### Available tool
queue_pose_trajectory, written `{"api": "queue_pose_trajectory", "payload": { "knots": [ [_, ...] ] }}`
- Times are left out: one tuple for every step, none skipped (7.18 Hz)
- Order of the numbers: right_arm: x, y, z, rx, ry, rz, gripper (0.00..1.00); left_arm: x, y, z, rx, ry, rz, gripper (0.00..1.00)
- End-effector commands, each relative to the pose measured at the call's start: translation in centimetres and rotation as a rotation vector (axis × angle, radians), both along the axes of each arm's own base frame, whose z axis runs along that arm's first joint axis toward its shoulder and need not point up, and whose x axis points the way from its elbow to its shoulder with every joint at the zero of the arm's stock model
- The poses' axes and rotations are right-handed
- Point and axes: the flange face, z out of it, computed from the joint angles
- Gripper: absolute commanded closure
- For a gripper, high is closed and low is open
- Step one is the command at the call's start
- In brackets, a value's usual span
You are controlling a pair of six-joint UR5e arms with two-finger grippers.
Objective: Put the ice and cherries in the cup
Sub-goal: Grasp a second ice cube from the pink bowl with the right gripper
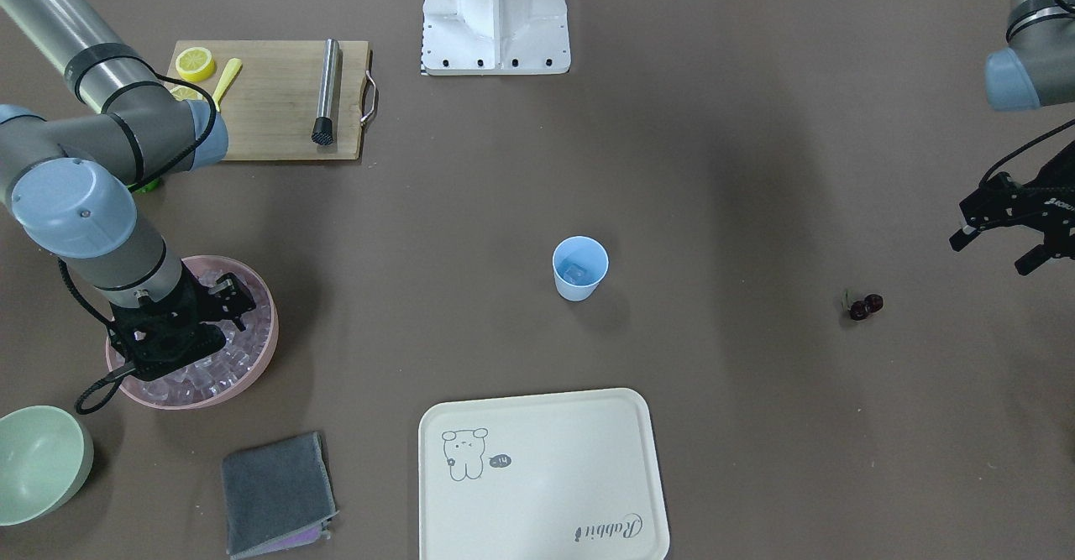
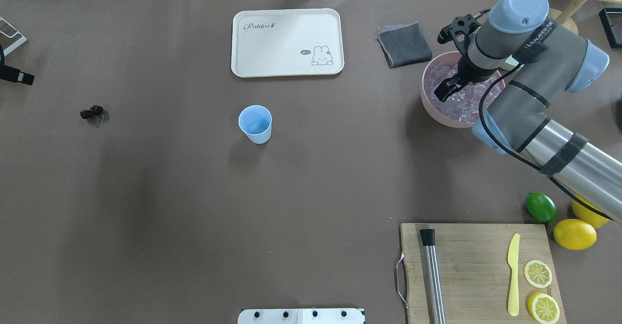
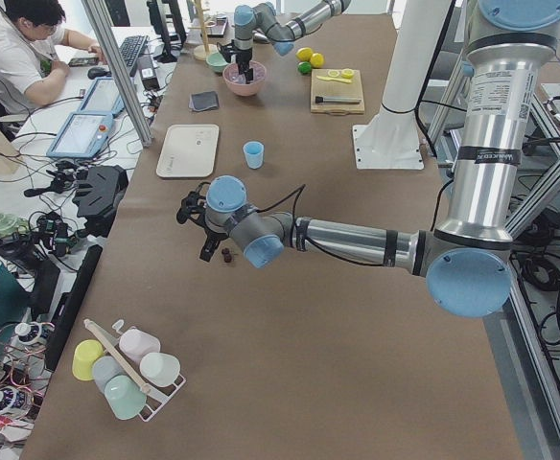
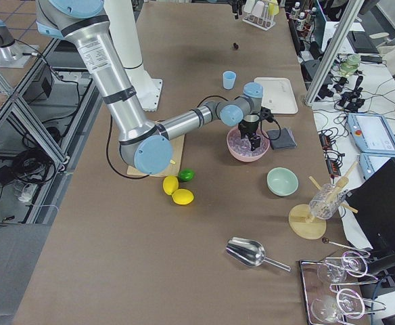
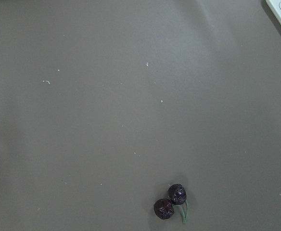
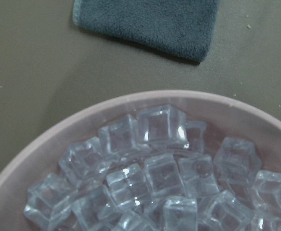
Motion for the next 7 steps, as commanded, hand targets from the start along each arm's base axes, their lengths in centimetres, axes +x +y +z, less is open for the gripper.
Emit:
{"api": "queue_pose_trajectory", "payload": {
  "knots": [
    [-0.1, 0.1, 0.11, -0.002, 0.001, -0.002, 0.54, 0.08, 0.02, -0.02, 0.001, 0.0, 0.002, 0.02],
    [-0.1, 0.1, 0.11, -0.002, 0.001, -0.002, 0.66, 0.15, 0.1, 0.01, 0.008, 0.002, 0.003, 0.02],
    [-0.09, 0.11, 0.03, -0.001, 0.0, -0.002, 0.76, 0.14, 0.11, -0.03, 0.01, 0.004, 0.002, 0.02],
    [0.02, 0.08, -0.12, 0.002, -0.002, 0.0, 0.84, 0.13, 0.17, 0.06, 0.008, 0.003, 0.002, 0.02],
    [0.03, 0.08, -0.12, 0.002, -0.002, 0.0, 0.84, 0.13, 0.17, 0.04, 0.01, 0.004, 0.002, 0.02],
    [0.02, 0.08, -0.38, 0.005, -0.005, 0.0, 0.88, 0.12, 0.47, 0.36, 0.005, 0.002, 0.004, 0.02],
    [0.17, 0.12, -0.59, 0.007, -0.009, 0.002, 0.92, 0.18, 0.55, 0.46, 0.012, 0.005, 0.006, 0.02]
  ]
}}
